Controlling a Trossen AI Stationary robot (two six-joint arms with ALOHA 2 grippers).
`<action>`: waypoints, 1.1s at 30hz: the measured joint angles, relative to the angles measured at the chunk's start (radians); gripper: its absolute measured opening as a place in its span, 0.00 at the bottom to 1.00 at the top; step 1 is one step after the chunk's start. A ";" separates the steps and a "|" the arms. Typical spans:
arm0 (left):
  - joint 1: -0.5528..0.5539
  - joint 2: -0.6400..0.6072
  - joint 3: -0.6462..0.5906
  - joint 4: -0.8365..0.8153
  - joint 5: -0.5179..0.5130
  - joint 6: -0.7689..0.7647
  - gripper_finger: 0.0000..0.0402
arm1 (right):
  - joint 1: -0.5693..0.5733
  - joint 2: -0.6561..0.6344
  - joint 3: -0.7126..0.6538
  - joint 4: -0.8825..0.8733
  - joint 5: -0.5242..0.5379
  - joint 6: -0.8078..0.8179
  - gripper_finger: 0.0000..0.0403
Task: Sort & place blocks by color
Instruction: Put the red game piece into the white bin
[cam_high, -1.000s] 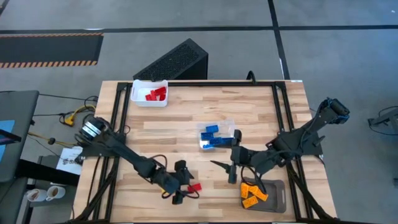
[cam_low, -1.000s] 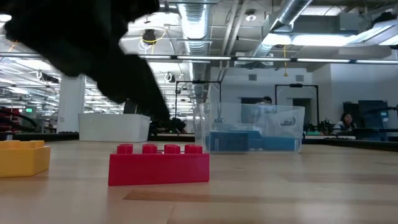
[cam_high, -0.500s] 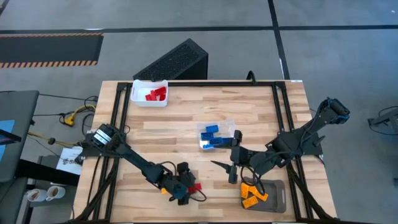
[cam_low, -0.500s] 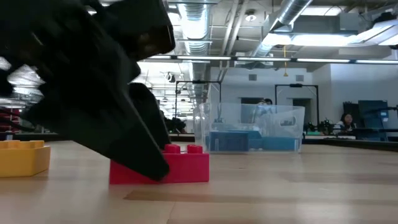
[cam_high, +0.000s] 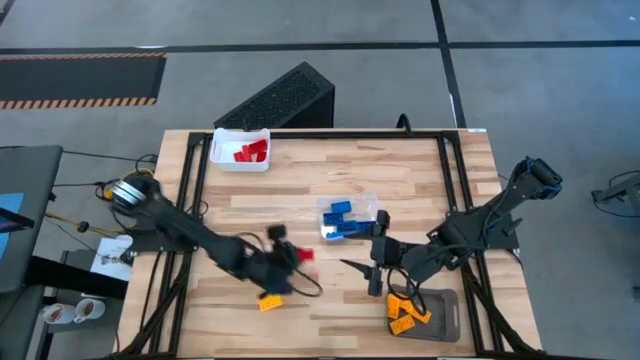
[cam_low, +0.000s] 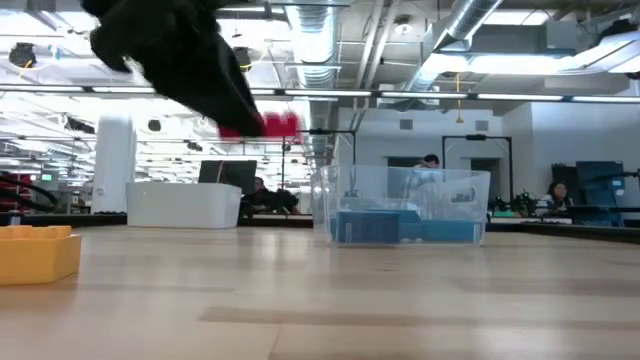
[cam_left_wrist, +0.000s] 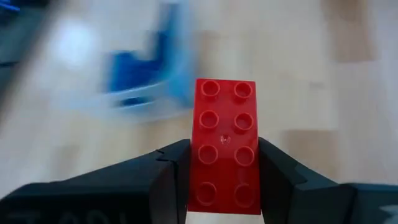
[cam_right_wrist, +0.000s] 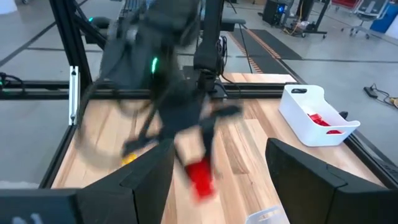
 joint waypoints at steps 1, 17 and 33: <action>0.005 -0.058 -0.022 -0.040 -0.049 0.001 0.25 | 0.000 0.000 0.000 -0.005 0.000 0.000 0.68; 0.828 -1.001 -0.544 -0.036 0.039 0.126 0.25 | -0.048 0.006 -0.001 0.007 -0.001 -0.011 0.68; 1.305 -0.819 -0.547 0.058 0.374 0.197 0.35 | -0.153 0.006 -0.001 0.005 -0.122 0.016 0.68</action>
